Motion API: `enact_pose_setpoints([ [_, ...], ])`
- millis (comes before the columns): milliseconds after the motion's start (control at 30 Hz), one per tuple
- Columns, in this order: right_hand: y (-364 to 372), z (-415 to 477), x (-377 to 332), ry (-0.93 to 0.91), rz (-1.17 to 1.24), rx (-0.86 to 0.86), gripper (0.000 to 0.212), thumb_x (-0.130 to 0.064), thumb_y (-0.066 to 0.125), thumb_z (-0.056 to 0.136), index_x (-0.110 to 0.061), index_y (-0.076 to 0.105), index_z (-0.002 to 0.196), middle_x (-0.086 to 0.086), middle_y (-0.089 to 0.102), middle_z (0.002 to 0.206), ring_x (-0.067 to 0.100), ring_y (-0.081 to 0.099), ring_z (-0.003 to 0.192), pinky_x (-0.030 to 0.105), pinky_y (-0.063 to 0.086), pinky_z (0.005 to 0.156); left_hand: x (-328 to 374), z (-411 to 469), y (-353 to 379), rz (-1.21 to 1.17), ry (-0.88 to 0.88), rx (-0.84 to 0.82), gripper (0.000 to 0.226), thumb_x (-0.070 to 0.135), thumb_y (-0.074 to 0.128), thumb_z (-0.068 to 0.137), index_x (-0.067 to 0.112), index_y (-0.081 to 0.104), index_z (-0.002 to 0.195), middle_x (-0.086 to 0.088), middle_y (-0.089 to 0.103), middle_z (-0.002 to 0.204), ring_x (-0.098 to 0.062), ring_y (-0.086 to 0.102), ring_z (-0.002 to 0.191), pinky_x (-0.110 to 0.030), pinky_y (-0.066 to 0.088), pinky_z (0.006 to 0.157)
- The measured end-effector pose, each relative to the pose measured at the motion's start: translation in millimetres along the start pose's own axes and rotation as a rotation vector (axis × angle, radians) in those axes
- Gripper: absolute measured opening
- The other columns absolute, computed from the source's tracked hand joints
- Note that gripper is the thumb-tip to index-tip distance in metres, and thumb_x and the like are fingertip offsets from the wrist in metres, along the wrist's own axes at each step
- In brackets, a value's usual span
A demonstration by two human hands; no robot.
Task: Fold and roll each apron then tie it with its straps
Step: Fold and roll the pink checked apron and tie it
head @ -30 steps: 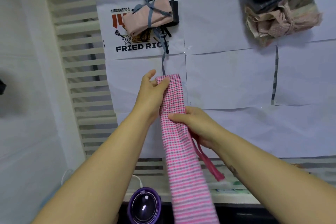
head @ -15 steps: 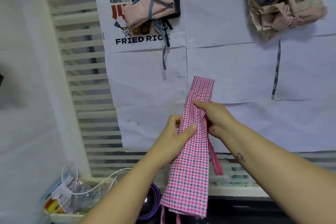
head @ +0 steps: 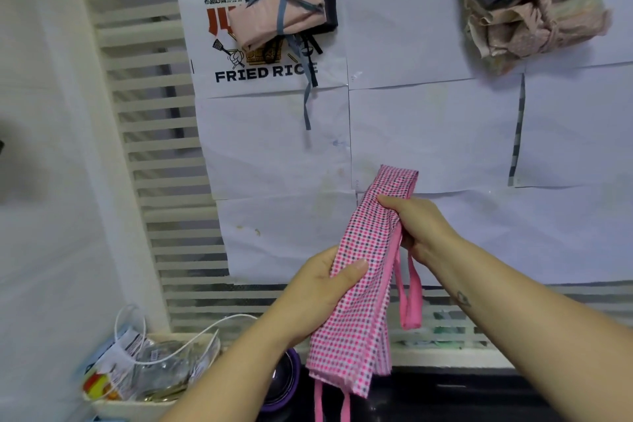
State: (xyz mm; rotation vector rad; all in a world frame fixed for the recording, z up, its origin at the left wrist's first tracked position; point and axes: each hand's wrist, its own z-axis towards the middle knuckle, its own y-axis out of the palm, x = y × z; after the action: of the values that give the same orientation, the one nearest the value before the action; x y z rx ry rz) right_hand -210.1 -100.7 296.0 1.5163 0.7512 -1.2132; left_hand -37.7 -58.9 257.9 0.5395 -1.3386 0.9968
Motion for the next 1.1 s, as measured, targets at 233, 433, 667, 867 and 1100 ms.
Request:
enact_pose_setpoints([
  [233,2.1,-5.9,20.7,0.11,-0.024,-0.074,0.029,-0.007,0.063,0.088,0.007,0.06,0.113,0.02,0.07,0.1,0.028,0.068,0.081,0.033,0.058,0.066,15.0,7.4,-6.3,-0.119,-0.113,0.025,0.07,0.023,0.061,0.09,0.024,0.02,0.146,0.006,0.074,0.083,-0.011,0.07,0.073,-0.023,0.054,0.064],
  [433,6.0,-17.5,15.9,0.161,-0.098,-0.239,0.022,-0.027,0.066,0.087,-0.005,0.065,0.084,0.008,0.065,0.068,0.015,0.055,0.049,0.022,0.042,0.048,9.5,13.9,-13.2,-0.01,0.001,0.231,0.045,0.015,0.052,0.097,0.032,0.039,0.136,-0.001,0.072,0.102,-0.019,0.071,0.086,-0.037,0.056,0.082],
  [667,-8.8,-34.2,-2.7,0.167,-0.539,-0.722,0.03,-0.035,0.066,0.08,-0.008,0.063,0.09,-0.005,0.055,0.054,0.007,0.03,0.045,0.019,0.026,0.048,24.3,10.7,-36.7,-0.146,0.058,0.359,0.036,0.0,0.044,0.093,0.023,0.057,0.118,-0.008,0.069,0.09,-0.016,0.063,0.067,-0.029,0.051,0.064],
  [867,-30.0,-19.8,-12.0,-0.108,-1.029,-0.563,0.018,-0.027,0.065,0.088,-0.01,0.071,0.089,0.002,0.04,0.059,0.014,0.033,0.056,0.026,0.032,0.059,30.3,3.5,-54.2,-0.179,0.127,0.503,0.036,0.0,0.038,0.093,0.023,0.062,0.106,-0.001,0.066,0.071,-0.011,0.057,0.05,-0.023,0.047,0.047],
  [1100,-47.3,-3.0,-21.7,0.124,-0.268,-0.306,0.019,0.0,0.052,0.091,-0.002,0.065,0.104,0.006,0.051,0.067,0.013,0.055,0.056,0.031,0.059,0.068,36.5,-4.7,-63.4,-0.13,0.178,0.57,0.035,-0.003,0.039,0.091,0.02,0.064,0.101,0.006,0.068,0.068,-0.018,0.051,0.066,-0.017,0.043,0.048],
])
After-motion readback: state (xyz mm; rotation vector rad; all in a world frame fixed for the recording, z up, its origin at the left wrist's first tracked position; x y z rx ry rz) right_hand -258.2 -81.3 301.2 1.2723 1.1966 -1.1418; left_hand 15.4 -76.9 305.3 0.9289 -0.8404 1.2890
